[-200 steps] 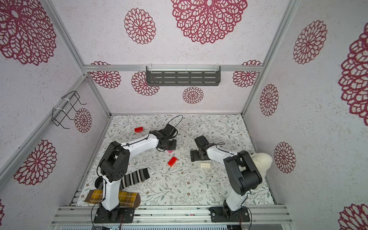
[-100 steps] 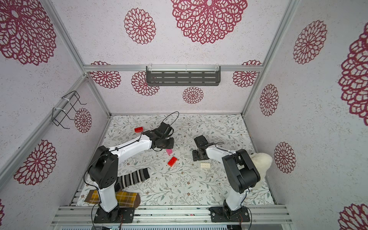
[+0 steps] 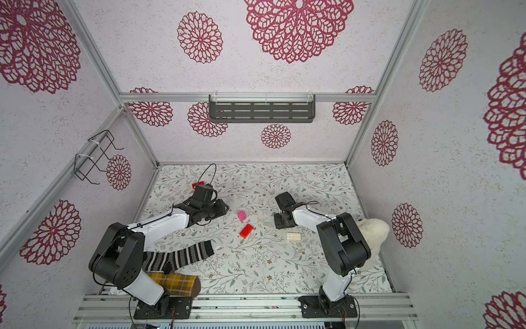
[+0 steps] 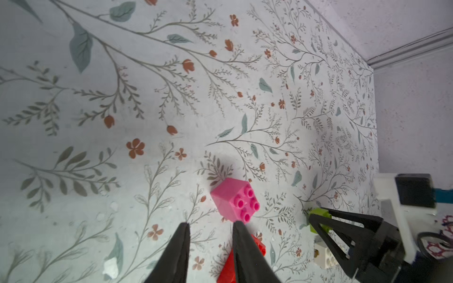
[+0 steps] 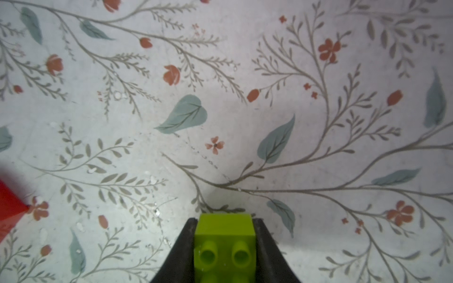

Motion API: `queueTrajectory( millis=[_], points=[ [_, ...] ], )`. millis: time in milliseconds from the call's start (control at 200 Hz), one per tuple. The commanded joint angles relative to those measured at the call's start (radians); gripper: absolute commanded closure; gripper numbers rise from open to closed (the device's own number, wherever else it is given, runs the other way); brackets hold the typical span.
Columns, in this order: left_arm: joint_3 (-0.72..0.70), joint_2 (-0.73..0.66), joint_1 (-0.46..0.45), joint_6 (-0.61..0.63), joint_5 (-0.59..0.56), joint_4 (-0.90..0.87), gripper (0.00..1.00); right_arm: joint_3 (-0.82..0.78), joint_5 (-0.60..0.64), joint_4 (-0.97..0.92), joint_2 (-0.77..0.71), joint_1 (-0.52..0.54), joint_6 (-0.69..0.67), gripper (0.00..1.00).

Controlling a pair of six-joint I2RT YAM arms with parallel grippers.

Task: Assemble an ice cream with lego
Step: Pick up the lego brick from the center of the board.

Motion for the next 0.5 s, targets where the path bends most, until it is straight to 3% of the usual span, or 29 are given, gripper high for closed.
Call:
queueTrajectory(
  millis=[0, 130, 300, 490],
  points=[
    [-0.015, -0.022, -0.002, -0.056, 0.065, 0.148, 0.66, 0.102, 0.022, -0.071, -0.017, 0.053, 0.005, 1.0],
    [-0.036, 0.036, 0.021, -0.131, 0.142, 0.222, 0.7, 0.31, 0.017, -0.159, 0.043, 0.144, -0.015, 1.0],
    [-0.095, 0.093, 0.067, -0.265, 0.153, 0.371, 0.74, 0.58, 0.005, -0.251, 0.21, 0.224, -0.048, 1.0],
    [-0.045, 0.21, 0.072, -0.294, 0.215, 0.417, 0.77, 0.821, 0.014, -0.383, 0.385, 0.279, -0.042, 1.0]
  ],
)
